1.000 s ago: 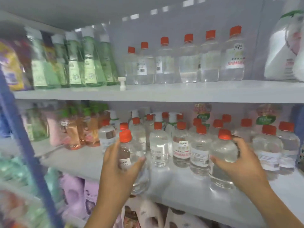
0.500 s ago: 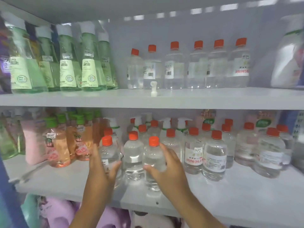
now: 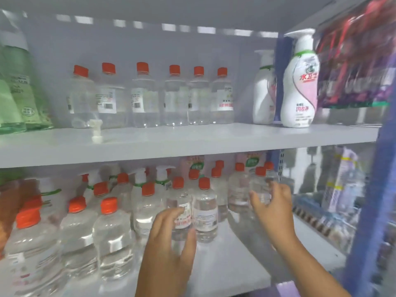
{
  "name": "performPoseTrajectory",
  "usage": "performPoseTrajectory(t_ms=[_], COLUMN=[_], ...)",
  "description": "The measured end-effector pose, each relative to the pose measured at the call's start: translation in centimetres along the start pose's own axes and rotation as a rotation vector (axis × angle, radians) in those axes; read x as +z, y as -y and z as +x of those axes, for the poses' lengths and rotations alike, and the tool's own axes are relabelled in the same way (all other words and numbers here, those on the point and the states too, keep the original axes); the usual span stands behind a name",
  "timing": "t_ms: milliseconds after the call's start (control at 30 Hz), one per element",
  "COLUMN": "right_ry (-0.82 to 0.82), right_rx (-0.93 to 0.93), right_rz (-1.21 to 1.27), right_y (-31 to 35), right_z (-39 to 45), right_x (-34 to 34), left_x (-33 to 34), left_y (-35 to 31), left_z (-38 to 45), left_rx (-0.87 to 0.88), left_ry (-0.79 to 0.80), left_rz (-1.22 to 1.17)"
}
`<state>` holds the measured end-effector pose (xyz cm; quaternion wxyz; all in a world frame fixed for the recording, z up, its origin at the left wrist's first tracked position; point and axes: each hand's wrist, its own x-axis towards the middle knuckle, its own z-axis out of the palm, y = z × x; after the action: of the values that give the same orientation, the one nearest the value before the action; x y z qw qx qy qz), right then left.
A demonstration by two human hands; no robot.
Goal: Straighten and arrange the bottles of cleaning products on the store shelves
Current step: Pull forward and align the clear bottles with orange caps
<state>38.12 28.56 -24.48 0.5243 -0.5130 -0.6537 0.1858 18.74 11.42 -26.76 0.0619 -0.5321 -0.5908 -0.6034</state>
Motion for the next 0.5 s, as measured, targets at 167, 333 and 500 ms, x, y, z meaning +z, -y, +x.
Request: performPoseTrajectory(t_ms=[167, 333, 500], right_ry=[0.176, 0.202, 0.45], right_rx=[0.079, 0.007, -0.076], right_rz=[-0.122, -0.104, 0.201], right_y=[-4.3, -5.5, -2.8], right_z=[6.2, 6.0, -0.3], right_x=[-0.2, -0.2, -3.0], left_x=[8.1, 11.6, 6.6], left_y=[-2.9, -2.9, -4.3], left_z=[5.0, 4.9, -1.0], left_rx=[-0.254, -0.261, -0.168], left_ry=[0.17, 0.113, -0.006], left_rz=[0.585, 0.677, 0.195])
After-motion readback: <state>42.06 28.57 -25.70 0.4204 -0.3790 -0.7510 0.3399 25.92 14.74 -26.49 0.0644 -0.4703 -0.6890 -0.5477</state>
